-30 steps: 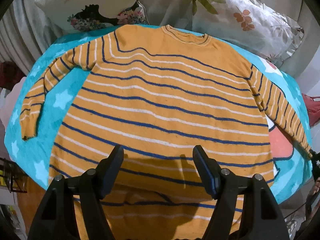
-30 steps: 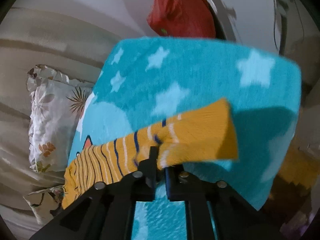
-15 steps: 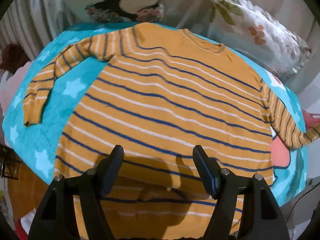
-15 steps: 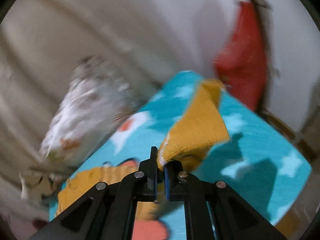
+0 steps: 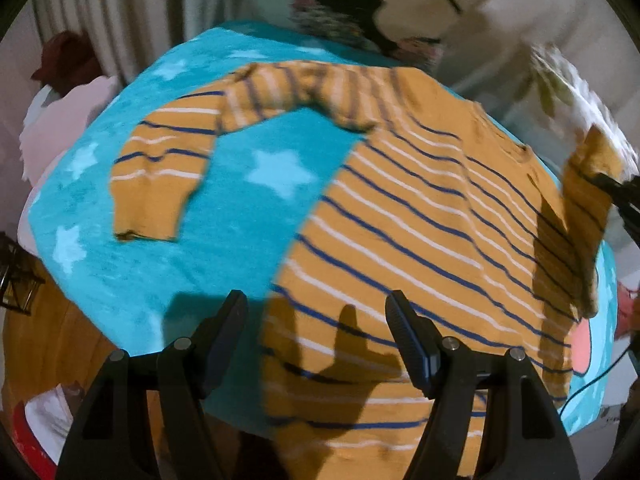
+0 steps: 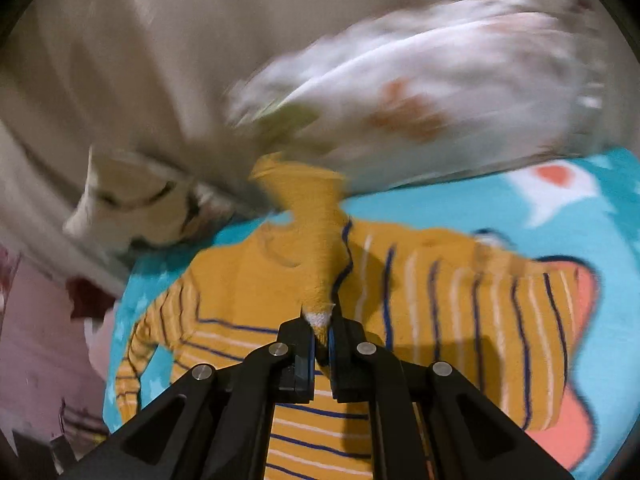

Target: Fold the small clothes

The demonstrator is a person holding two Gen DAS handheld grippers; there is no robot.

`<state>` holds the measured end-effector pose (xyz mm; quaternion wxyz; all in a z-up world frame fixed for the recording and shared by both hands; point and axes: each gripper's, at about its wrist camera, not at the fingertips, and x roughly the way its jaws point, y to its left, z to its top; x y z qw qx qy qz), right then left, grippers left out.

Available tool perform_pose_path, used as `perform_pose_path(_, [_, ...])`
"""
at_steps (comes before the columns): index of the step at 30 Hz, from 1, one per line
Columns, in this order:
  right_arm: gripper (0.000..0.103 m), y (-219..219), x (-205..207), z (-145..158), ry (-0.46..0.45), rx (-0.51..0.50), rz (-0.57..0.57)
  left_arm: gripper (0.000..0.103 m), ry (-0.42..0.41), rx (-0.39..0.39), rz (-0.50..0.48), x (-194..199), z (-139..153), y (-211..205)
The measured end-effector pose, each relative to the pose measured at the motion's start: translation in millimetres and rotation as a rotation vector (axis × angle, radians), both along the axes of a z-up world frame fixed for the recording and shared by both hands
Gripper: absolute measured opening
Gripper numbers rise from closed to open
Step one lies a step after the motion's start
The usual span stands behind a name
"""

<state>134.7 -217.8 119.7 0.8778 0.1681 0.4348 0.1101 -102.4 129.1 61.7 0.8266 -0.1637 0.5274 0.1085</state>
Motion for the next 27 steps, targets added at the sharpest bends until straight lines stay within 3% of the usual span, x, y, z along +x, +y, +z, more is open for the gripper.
perform_pose_path(5, [0.006, 82.5, 32.5, -33.8, 0.075, -0.059, 0.084, 0.071, 0.012, -0.001, 0.049, -4.2, -5.6, 45.2])
perform_pose_path(14, [0.006, 200.4, 50.4, -78.0, 0.136, -0.221, 0.262, 0.071, 0.064, -0.045, 0.127, -4.7, -28.6, 105.3])
perform_pose_path(20, [0.017, 251.4, 49.4, -101.3, 0.173, -0.298, 0.350, 0.071, 0.051, -0.063, 0.177, -1.9, -29.7, 135.4])
perform_pose_path(24, [0.044, 283.4, 36.5, -99.4, 0.134, -0.357, 0.429, 0.071, 0.049, -0.057, 0.229, -3.1, -29.8, 159.2])
perform_pose_path(27, [0.045, 305.9, 29.5, -99.3, 0.140, -0.327, 0.514, 0.071, 0.052, -0.050, 0.289, -8.2, -31.1, 181.2])
